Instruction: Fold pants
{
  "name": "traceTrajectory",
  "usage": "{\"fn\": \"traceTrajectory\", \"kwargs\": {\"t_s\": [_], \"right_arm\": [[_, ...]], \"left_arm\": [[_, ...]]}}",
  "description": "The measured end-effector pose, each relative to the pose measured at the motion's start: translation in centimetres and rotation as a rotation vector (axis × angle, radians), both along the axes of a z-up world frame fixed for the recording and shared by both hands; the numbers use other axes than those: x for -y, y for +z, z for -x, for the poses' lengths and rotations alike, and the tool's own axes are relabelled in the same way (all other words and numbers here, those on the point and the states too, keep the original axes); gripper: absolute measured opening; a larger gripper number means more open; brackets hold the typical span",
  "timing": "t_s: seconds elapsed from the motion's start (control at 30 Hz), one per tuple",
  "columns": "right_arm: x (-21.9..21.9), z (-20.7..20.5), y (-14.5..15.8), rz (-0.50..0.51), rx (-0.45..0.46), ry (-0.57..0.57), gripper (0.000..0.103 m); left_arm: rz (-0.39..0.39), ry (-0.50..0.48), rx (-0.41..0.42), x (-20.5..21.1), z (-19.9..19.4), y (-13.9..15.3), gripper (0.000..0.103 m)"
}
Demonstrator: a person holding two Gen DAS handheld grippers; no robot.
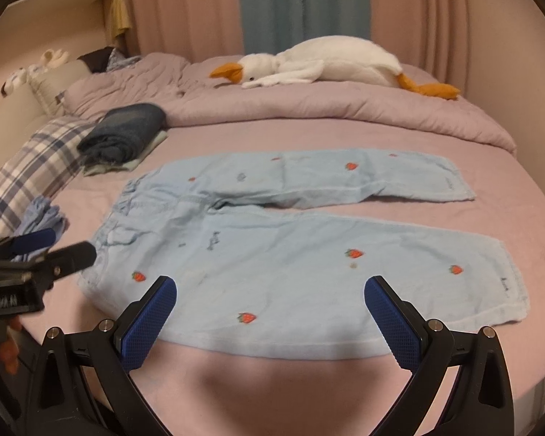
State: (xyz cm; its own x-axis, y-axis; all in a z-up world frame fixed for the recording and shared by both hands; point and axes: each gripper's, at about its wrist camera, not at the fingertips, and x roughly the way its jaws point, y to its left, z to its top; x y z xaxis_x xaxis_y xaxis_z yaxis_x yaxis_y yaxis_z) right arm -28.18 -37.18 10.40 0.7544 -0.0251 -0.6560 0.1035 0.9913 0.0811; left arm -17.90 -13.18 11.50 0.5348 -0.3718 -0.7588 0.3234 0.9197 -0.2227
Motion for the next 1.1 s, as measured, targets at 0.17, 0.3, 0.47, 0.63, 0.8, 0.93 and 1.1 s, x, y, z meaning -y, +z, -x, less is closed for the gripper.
{"fn": "traceTrajectory", "kwargs": {"t_s": [0.17, 0.3, 0.47, 0.63, 0.8, 0.93, 1.1], "right_arm": [[-2.5, -1.0, -2.0, 0.009, -0.036, 0.105, 0.103], [-5.4, -1.7, -3.7, 0.068, -0.056, 0.204, 0.103], [-9.1, -2.5, -5.7, 0.182, -0.063, 0.337, 0.103], [-12.6, -2.3, -7.1, 0.292, -0.038, 0.463, 0.103], [-15.9, -2.3, -8.6, 0.469, 0.004, 0.524, 0.102], [-17.3, -2.3, -9.4, 0.567, 0.020, 0.568, 0.049], [-18.3, -2.2, -8.8, 0.563, -0.018, 0.593, 0.012]], "left_arm": [[0.100, 0.208, -0.124, -6.9, -2.3, -3.7, 0.101], [0.216, 0.291, -0.222, -10.3, -3.3, -6.6, 0.099], [0.331, 0.326, -0.285, -10.8, -4.2, -9.1, 0.099], [0.345, 0.362, -0.232, -10.6, -5.9, -9.0, 0.077], [0.322, 0.381, -0.231, -11.1, -7.0, -9.4, 0.032], [0.331, 0.366, -0.176, -11.9, -6.2, -8.5, 0.029], [0.257, 0.354, -0.057, -12.0, -4.8, -6.3, 0.028]]}}
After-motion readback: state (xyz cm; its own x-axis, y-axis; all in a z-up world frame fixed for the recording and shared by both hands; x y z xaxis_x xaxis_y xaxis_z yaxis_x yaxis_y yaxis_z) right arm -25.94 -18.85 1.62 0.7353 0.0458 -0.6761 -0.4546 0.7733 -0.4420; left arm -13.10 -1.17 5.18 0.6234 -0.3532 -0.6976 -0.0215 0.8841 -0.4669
